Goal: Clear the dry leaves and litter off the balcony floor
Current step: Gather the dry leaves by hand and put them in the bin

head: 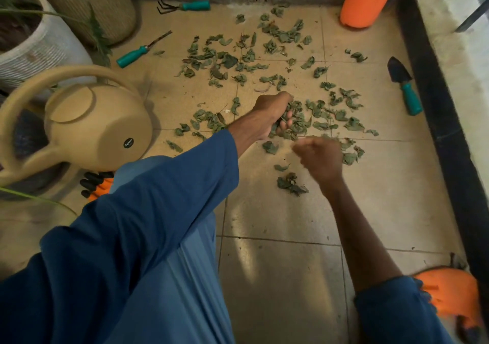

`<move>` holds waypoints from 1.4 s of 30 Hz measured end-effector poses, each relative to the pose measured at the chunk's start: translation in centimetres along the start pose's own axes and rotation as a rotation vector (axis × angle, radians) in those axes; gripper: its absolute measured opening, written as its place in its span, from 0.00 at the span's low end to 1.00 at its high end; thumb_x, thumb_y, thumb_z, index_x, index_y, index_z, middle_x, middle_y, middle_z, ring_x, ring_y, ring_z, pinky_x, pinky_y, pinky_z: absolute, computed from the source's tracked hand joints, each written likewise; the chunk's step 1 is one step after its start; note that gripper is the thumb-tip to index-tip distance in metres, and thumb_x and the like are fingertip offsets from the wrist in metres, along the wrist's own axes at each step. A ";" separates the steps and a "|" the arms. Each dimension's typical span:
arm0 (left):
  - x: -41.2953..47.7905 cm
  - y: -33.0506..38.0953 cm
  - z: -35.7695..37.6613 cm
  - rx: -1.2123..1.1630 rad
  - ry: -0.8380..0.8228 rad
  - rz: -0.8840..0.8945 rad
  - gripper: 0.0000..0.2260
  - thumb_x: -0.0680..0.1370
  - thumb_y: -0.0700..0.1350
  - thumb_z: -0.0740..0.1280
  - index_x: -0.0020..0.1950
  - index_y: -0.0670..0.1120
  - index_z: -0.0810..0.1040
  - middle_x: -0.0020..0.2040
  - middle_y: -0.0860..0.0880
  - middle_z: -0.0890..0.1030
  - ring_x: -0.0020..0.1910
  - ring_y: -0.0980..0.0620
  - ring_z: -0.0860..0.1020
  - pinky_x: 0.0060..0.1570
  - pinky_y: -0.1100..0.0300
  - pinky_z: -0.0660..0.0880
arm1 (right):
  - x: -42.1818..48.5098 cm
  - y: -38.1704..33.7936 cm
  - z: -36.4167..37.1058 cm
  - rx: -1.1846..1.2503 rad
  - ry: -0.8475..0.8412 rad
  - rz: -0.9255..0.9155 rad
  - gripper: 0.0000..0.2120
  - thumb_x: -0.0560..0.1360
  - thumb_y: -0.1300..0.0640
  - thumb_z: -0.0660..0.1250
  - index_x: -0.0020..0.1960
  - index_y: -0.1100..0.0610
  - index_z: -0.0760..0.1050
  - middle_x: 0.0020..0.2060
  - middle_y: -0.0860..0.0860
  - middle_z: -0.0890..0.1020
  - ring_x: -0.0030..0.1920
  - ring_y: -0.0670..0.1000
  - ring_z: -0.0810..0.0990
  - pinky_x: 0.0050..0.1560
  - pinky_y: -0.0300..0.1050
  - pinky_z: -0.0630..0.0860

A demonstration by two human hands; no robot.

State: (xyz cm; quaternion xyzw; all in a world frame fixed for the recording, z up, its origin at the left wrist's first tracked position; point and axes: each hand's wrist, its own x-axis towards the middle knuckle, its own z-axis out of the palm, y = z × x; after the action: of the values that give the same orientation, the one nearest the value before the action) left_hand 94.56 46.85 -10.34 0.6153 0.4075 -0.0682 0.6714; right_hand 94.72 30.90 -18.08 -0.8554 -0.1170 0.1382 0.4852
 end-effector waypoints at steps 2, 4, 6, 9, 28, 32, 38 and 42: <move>0.1 -0.1 -0.5 -0.008 0.015 -0.001 0.16 0.82 0.46 0.63 0.34 0.44 0.75 0.28 0.49 0.76 0.28 0.51 0.72 0.24 0.65 0.64 | -0.2 2.4 1.9 -0.275 -0.099 -0.041 0.02 0.74 0.60 0.75 0.47 0.55 0.86 0.44 0.50 0.87 0.41 0.47 0.83 0.47 0.45 0.82; 0.0 -0.2 -0.8 -0.024 0.012 0.000 0.16 0.82 0.47 0.64 0.35 0.44 0.75 0.28 0.49 0.75 0.27 0.51 0.73 0.23 0.65 0.64 | -0.2 4.0 3.6 -0.446 -0.186 -0.072 0.06 0.73 0.60 0.76 0.51 0.56 0.85 0.48 0.53 0.86 0.44 0.48 0.81 0.44 0.41 0.78; -0.1 -0.4 -0.8 -0.021 0.000 0.001 0.15 0.82 0.47 0.64 0.35 0.44 0.75 0.29 0.49 0.75 0.27 0.51 0.73 0.24 0.64 0.63 | -0.3 4.5 5.1 -0.554 -0.226 -0.099 0.08 0.74 0.61 0.75 0.53 0.58 0.84 0.49 0.56 0.84 0.45 0.52 0.82 0.43 0.43 0.79; -0.2 -0.5 -0.8 -0.013 0.000 -0.001 0.15 0.81 0.47 0.64 0.36 0.44 0.76 0.29 0.49 0.76 0.27 0.51 0.73 0.25 0.64 0.64 | 0.0 4.0 6.6 -0.733 -0.201 -0.126 0.09 0.77 0.63 0.71 0.56 0.62 0.80 0.51 0.58 0.79 0.47 0.54 0.80 0.46 0.48 0.81; -0.8 -0.3 0.0 -0.009 -0.045 -0.004 0.10 0.81 0.45 0.65 0.42 0.42 0.77 0.29 0.49 0.77 0.25 0.52 0.74 0.24 0.65 0.66 | 4.5 6.7 -3.5 -0.518 -0.189 -0.061 0.06 0.73 0.69 0.73 0.44 0.61 0.87 0.42 0.54 0.87 0.37 0.45 0.81 0.37 0.28 0.73; -0.9 -0.3 0.2 0.016 -0.058 0.000 0.12 0.81 0.45 0.65 0.39 0.42 0.77 0.30 0.48 0.77 0.27 0.51 0.74 0.26 0.64 0.66 | 4.8 7.1 -2.2 -0.577 -0.322 -0.025 0.07 0.71 0.69 0.76 0.43 0.58 0.86 0.43 0.52 0.86 0.40 0.45 0.83 0.38 0.32 0.77; -0.9 -0.3 0.3 0.016 -0.055 0.008 0.11 0.81 0.45 0.65 0.41 0.41 0.78 0.31 0.48 0.77 0.26 0.51 0.74 0.25 0.65 0.67 | 5.2 8.8 0.4 -0.673 -0.251 -0.047 0.13 0.70 0.68 0.74 0.37 0.50 0.82 0.42 0.51 0.84 0.37 0.48 0.82 0.45 0.49 0.84; -0.9 -0.4 0.3 0.032 -0.060 0.009 0.12 0.81 0.46 0.65 0.41 0.41 0.78 0.31 0.47 0.77 0.28 0.50 0.75 0.26 0.63 0.67 | 5.2 7.7 0.2 -0.717 -0.240 -0.044 0.13 0.73 0.66 0.73 0.36 0.49 0.81 0.38 0.47 0.84 0.36 0.48 0.83 0.40 0.50 0.85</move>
State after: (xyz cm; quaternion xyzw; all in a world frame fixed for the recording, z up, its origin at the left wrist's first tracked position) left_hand 93.83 46.14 -10.14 0.6255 0.3832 -0.0899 0.6736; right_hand 100.02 29.00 -25.46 -0.9459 -0.2322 0.1774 0.1408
